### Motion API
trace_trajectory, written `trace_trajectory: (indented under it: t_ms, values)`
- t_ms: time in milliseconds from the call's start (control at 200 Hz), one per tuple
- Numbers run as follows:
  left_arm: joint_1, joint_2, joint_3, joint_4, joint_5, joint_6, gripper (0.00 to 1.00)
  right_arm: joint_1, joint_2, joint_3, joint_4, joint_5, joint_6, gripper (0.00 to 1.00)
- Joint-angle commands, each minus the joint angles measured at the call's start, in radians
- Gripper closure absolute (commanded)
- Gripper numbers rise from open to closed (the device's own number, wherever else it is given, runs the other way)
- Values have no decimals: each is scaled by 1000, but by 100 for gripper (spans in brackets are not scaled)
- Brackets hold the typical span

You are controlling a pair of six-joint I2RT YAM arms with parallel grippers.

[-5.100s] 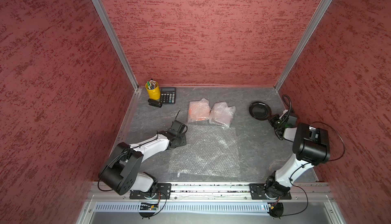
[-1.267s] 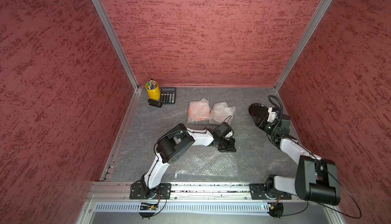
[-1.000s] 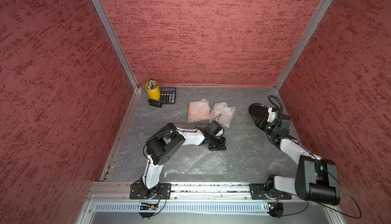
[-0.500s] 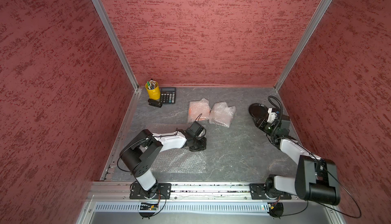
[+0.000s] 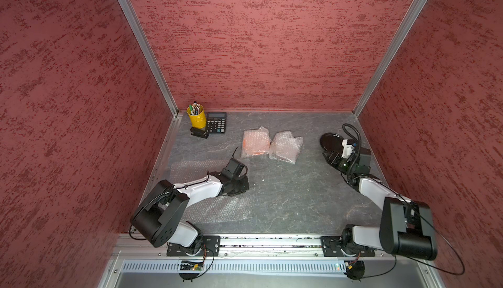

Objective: Unpack dinner plates from bubble wrap
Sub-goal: Move the bubble wrap to the corner of the board.

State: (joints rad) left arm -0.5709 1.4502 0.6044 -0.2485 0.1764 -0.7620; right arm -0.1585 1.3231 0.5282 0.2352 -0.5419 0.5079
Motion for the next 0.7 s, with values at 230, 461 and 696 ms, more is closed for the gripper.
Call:
trace_trajectory:
  t_ms: [230, 461, 696]
  values:
    - [63, -85, -70, -196, -126, 27, 92, 36, 33, 44, 20, -19, -13, 59]
    - [102, -135, -92, -218, -141, 32, 91, 85, 77, 65, 24, -22, -19, 59]
    - [137, -207, -89, -200, -90, 63, 80, 138, 138, 78, 69, -36, -5, 59]
